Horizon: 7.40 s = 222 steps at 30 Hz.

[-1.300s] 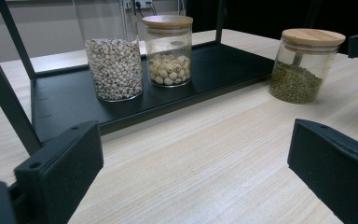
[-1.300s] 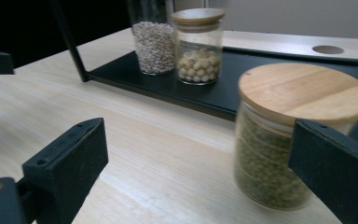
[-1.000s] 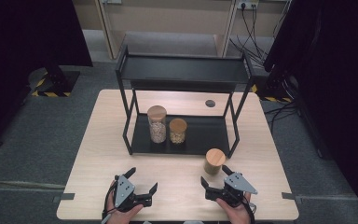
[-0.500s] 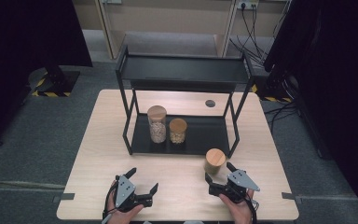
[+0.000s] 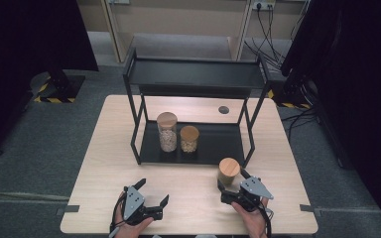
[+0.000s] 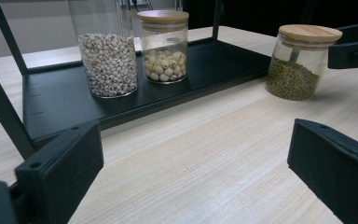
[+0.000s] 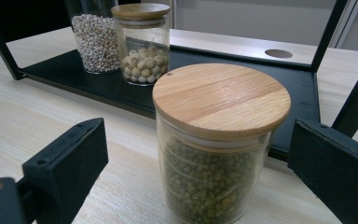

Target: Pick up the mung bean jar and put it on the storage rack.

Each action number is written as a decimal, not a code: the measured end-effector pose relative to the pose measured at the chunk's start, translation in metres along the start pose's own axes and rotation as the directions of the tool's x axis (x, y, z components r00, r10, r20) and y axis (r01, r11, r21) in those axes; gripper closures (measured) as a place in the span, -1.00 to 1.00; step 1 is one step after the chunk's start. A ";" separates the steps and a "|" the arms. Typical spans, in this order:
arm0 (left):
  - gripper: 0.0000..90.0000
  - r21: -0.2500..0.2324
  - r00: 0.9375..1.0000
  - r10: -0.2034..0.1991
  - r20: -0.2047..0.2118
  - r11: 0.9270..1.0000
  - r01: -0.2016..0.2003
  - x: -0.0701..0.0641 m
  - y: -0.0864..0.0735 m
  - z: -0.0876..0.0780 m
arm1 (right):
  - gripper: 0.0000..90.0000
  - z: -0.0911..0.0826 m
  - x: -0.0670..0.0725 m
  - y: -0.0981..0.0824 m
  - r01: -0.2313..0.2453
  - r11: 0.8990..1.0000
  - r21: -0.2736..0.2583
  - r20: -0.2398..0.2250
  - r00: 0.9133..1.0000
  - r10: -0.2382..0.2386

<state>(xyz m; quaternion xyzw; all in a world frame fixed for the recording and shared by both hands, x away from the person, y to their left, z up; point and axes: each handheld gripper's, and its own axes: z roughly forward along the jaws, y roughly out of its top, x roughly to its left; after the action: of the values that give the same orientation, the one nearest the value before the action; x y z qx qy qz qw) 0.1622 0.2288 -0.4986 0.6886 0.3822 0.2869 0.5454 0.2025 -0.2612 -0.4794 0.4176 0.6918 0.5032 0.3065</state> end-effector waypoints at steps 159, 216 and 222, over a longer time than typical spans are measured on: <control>-0.90 -0.009 1.000 -0.003 0.009 1.000 0.003 0.000 0.000 -0.001 | -0.68 0.124 -0.011 0.070 -0.016 0.998 0.061 0.026 1.000 0.014; -0.90 -0.019 1.000 0.005 0.001 1.000 -0.005 0.000 0.001 -0.004 | -0.91 0.074 0.007 0.063 -0.018 1.000 -0.008 -0.086 0.996 0.018; -0.90 -0.025 1.000 0.006 0.002 1.000 -0.006 -0.001 0.001 -0.006 | -0.91 0.070 0.014 0.061 -0.012 1.000 -0.004 -0.110 0.994 0.011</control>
<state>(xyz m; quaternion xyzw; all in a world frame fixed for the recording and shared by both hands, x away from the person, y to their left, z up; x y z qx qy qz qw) 0.1574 0.2313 -0.4967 0.6830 0.3758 0.2926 0.5537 0.2715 -0.2094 -0.4423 0.3925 0.7040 0.5288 0.2659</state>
